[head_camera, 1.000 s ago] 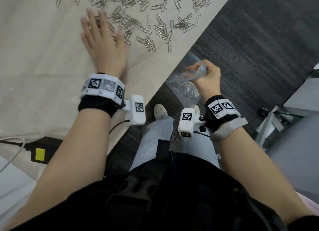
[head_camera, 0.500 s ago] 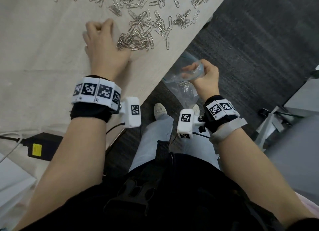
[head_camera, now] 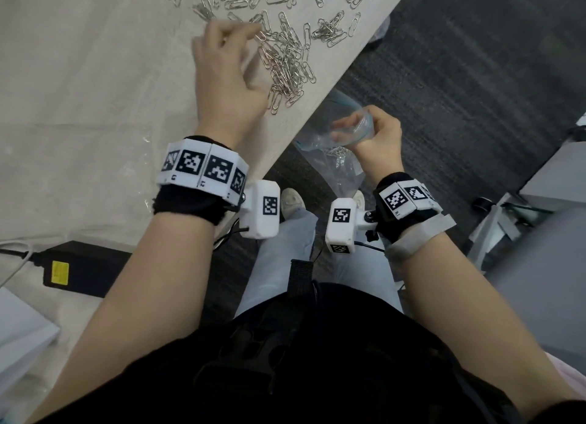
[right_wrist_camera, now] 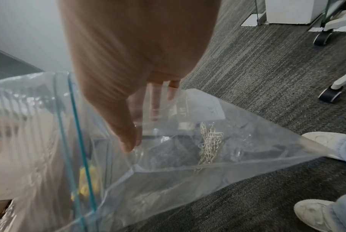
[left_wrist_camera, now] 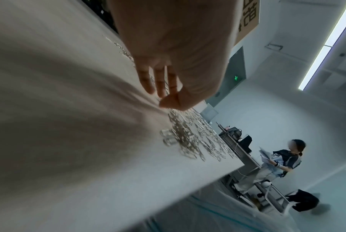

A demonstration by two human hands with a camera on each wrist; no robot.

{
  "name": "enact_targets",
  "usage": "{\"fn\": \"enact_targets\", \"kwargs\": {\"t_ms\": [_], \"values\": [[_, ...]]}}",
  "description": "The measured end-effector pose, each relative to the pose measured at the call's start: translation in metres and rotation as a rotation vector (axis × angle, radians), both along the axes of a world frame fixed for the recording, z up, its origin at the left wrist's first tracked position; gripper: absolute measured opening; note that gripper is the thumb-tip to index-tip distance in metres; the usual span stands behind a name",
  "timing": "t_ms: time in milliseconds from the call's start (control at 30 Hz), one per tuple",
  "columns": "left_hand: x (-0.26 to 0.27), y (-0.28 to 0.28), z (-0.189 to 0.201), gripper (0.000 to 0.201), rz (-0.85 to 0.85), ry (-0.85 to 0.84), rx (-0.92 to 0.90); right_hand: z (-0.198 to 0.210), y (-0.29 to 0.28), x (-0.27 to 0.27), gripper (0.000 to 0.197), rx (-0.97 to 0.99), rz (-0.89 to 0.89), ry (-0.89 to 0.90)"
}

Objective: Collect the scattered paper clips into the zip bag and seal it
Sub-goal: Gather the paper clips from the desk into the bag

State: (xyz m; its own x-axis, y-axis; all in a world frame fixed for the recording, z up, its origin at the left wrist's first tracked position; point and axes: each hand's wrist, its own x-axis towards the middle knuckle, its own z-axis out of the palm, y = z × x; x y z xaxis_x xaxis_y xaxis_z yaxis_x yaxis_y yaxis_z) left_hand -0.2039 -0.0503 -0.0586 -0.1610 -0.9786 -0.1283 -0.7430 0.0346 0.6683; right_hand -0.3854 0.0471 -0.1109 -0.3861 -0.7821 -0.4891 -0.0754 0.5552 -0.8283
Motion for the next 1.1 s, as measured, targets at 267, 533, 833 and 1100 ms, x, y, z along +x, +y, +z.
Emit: {"fn": "enact_targets", "kwargs": {"t_ms": [267, 533, 833, 1100], "values": [[-0.003, -0.024, 0.010, 0.106, -0.412, -0.377, 0.261, -0.001, 0.003, 0.000, 0.032, -0.008, 0.001, -0.007], [-0.018, -0.016, 0.007, 0.081, -0.361, -0.258, 0.151, -0.004, 0.004, 0.000, 0.032, -0.020, -0.010, -0.001], [-0.019, -0.016, 0.011, 0.091, -0.474, -0.332, 0.099, -0.003, 0.004, -0.002, 0.030, -0.025, 0.003, 0.001], [-0.020, -0.010, 0.002, 0.054, -0.427, -0.131, 0.083, -0.002, 0.004, -0.003, 0.025, -0.022, -0.001, -0.009]]}}
